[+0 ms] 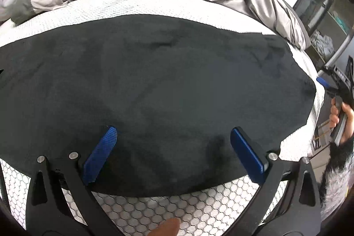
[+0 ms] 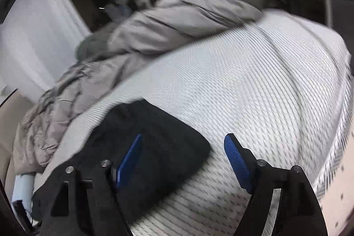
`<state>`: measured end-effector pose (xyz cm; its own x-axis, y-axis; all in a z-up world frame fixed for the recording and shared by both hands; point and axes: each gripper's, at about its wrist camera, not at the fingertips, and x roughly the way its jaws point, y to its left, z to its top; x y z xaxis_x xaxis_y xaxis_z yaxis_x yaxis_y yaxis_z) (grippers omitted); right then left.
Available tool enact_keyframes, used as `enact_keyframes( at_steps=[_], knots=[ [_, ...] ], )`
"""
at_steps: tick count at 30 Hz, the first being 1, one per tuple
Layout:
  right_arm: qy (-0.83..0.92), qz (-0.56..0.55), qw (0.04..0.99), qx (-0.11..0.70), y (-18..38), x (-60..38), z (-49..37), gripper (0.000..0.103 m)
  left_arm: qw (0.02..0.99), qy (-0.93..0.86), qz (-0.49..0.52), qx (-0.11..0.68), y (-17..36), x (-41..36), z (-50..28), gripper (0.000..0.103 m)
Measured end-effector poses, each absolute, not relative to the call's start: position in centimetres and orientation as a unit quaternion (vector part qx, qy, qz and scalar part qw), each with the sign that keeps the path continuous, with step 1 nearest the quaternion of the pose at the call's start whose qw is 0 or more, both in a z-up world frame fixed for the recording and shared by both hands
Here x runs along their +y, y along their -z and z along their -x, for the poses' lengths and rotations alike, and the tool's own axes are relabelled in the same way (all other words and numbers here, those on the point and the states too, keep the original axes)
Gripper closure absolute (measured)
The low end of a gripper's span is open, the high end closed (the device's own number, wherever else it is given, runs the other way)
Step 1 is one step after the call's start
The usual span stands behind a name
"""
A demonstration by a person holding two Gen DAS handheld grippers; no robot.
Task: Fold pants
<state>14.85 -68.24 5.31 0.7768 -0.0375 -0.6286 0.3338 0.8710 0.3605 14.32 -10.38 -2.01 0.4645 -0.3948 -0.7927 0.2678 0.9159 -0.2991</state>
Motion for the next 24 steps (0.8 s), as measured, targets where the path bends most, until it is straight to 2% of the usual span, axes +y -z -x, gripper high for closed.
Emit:
enact_keyframes(
  at_steps=[6,12,17,24],
  knots=[
    [0.011,-0.161,0.908,0.386,-6.8,-67.4,-25.8,0.025,0.851,0.193,0.053,0.486,2.5,-10.3,-14.8,0.001],
    [-0.11,-0.16,0.856,0.48,-3.4,-70.2,-34.2,0.025,0.85,0.197,0.032,0.488,3.0,-11.2,-15.1,0.001],
    [-0.205,-0.182,0.819,0.503,-1.2,-70.1,-34.9,0.03,0.849,0.197,0.032,0.49,3.2,-11.4,-16.0,0.001],
    [-0.302,-0.147,0.824,0.457,-3.8,-69.0,-30.8,0.035,0.847,0.197,0.027,0.493,3.2,-11.7,-15.9,0.001]
  ],
)
